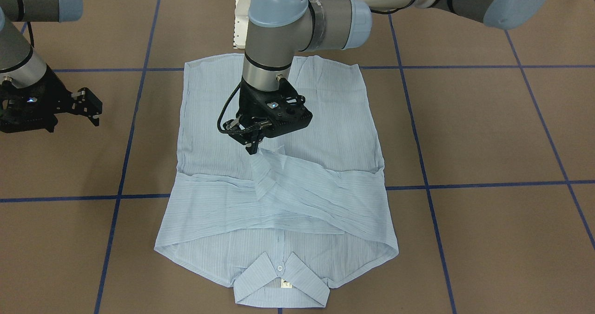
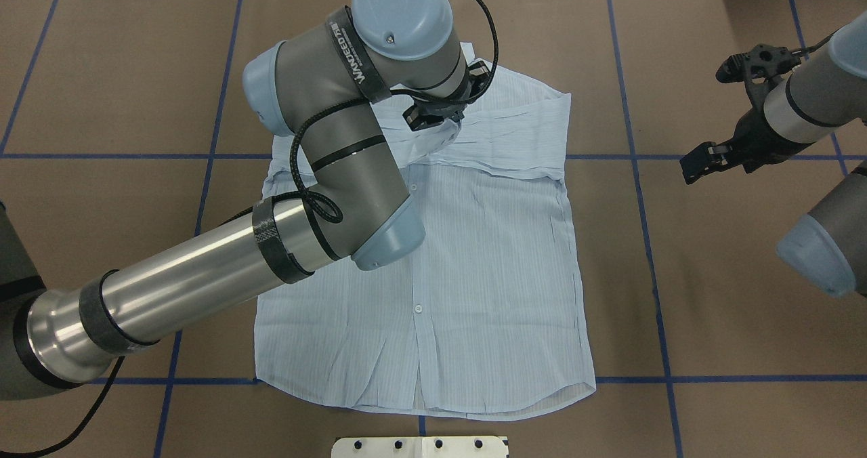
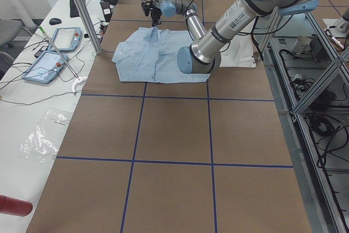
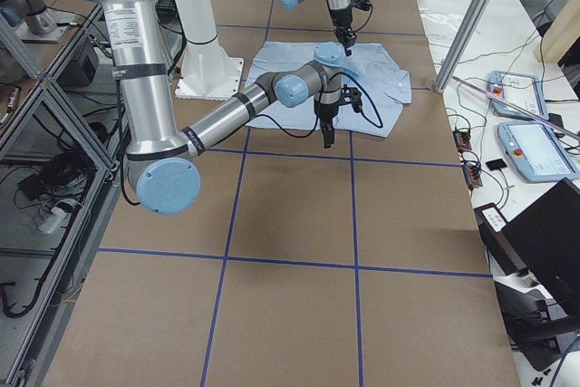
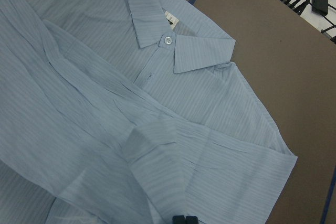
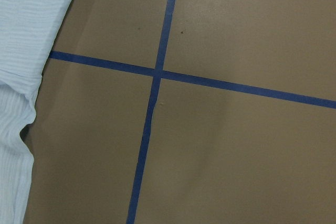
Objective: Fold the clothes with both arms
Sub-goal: 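Fold the sleeve with the left gripper across the chest toward the right side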
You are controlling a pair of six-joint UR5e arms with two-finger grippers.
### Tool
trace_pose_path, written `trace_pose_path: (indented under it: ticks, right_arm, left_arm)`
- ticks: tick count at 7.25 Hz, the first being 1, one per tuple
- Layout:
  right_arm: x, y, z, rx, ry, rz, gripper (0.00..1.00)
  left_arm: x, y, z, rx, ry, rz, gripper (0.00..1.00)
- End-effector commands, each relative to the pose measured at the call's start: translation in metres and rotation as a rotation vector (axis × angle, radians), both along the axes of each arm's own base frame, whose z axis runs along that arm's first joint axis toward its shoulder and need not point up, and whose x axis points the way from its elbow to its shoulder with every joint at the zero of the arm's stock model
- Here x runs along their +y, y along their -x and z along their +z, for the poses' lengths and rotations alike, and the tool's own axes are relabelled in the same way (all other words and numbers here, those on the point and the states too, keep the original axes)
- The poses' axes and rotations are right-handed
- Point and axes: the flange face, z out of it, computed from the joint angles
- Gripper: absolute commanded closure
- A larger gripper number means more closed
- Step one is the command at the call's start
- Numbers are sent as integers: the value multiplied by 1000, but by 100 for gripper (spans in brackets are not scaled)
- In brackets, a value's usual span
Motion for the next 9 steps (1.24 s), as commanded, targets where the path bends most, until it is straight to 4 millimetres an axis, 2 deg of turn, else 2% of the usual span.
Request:
trace_pose_path:
  ticks: [1, 2, 5, 6, 7, 8, 9]
  right_arm:
    - [-1, 1, -1, -3, 0, 1, 0]
    - [-1, 1, -1, -3, 0, 1, 0]
    - [-2, 1, 0, -1, 1, 2, 0]
    - [-2, 0, -2, -3, -1, 5, 0]
    - [-2, -1, -2, -3, -2, 6, 0]
    - [-4, -4, -3, -4, -3, 12, 0]
    - [-4, -4, -3, -5, -5, 12, 0]
  left_arm:
    - [1, -38, 21, 15, -9, 23, 100]
    - [7, -58, 24, 31, -19, 40, 100]
    - [32, -87, 32, 34, -24, 86, 100]
    - [35, -101, 26, 56, -37, 95, 65]
    - [43, -110, 23, 120, -88, 105, 1]
    - [59, -120, 18, 164, -153, 70, 0]
    - [61, -120, 30, 140, -193, 85, 0]
